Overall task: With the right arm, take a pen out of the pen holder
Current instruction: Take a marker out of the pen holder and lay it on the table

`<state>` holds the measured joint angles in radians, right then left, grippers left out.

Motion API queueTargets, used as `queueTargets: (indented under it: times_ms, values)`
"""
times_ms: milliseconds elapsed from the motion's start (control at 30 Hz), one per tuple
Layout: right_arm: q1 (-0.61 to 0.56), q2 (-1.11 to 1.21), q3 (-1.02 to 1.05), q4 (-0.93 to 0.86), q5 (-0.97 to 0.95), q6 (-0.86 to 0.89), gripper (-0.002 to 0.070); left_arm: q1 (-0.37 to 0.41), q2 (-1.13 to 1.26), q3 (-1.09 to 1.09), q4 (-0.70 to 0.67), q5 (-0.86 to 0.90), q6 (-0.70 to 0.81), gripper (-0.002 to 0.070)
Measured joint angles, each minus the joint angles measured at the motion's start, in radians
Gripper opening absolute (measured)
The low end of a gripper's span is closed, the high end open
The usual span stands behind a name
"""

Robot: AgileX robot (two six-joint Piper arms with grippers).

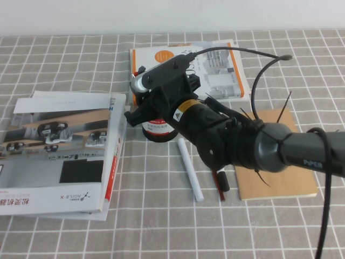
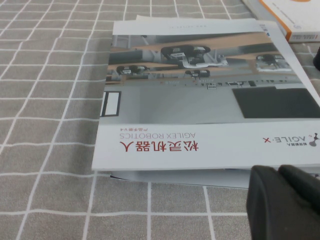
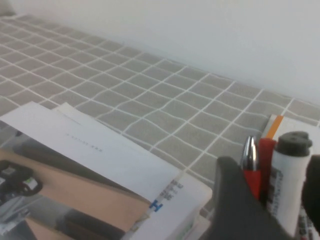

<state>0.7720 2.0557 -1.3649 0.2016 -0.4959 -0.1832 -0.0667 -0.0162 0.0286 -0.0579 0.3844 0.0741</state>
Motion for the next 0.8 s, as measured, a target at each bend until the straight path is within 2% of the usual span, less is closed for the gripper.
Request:
queueTargets:
  times_ms: [800]
  values:
    - [-0.041, 0.085, -0.133, 0.031, 0.060, 0.000, 0.0259, 0.000, 0.000, 0.000, 0.000, 0.000, 0.000, -0.0005]
